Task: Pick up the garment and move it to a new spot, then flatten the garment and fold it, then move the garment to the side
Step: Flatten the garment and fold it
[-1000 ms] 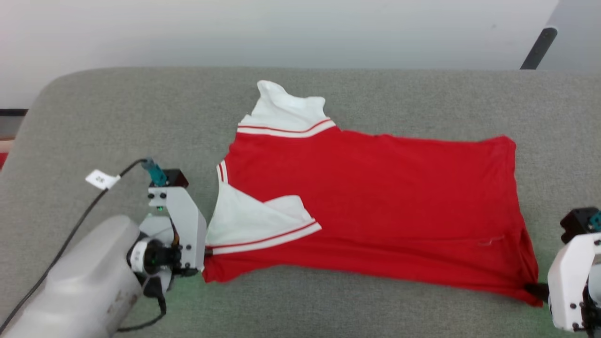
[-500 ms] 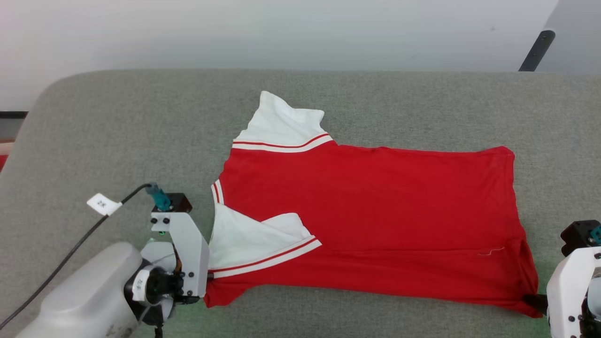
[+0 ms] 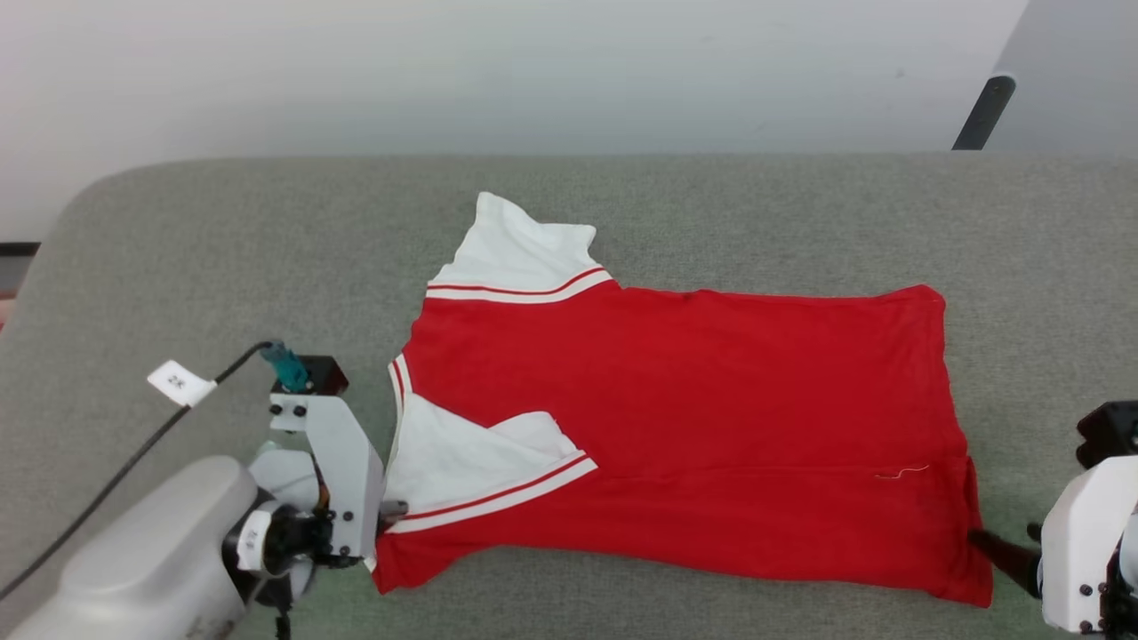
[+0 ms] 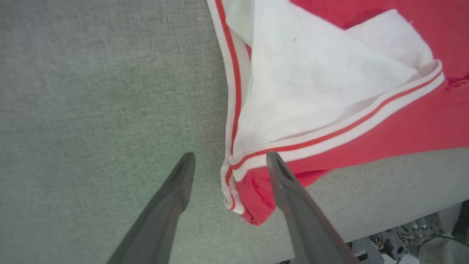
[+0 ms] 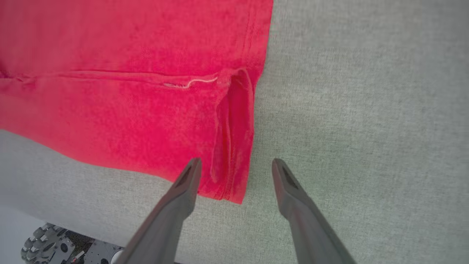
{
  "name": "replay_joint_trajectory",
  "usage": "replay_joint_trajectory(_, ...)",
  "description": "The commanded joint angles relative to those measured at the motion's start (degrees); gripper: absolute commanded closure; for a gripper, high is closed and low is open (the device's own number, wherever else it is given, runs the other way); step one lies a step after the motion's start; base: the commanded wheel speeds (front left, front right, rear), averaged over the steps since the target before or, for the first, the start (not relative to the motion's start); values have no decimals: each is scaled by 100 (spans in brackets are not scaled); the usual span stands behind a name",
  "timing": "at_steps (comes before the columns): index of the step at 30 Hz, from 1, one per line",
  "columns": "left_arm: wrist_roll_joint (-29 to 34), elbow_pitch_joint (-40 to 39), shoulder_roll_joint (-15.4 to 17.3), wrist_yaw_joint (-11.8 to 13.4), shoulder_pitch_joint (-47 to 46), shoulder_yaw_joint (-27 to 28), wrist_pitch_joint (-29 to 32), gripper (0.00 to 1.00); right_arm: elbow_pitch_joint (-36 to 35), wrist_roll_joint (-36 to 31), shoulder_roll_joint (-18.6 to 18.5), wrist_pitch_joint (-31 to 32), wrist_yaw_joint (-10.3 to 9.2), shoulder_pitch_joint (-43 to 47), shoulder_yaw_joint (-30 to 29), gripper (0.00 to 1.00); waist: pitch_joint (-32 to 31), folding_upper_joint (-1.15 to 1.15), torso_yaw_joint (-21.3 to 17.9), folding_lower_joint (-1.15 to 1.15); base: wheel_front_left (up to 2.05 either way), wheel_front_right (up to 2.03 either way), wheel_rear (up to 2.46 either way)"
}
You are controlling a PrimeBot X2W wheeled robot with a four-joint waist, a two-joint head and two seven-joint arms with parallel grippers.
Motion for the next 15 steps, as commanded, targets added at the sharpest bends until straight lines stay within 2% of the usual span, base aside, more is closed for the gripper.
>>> replay_joint_trajectory(1,68,-27,51,-31,-70,-16,-6,0,-91,8,32,-86,-6,75,-45,0,-53,0,-38,0,0,0,0)
replay_joint_trajectory(6,251,-156,178,-87,-363,62,-131,0,-613,-91,110,-679,-6,109,-142,0,-90,0,-160,0,0,0,0)
replay_joint_trajectory(10,439,-183,225,-184,-736,168,-338,0,-1015,-241,133,-1568,-5,74,-30,0,-36,0,-322,0,0,0,0)
replay_joint_trajectory(15,912,0,166,-464,-1323,221,-895,0,-1338,-541,93,-2904,-5,-24,195,0,122,0,-569,0,0,0,0)
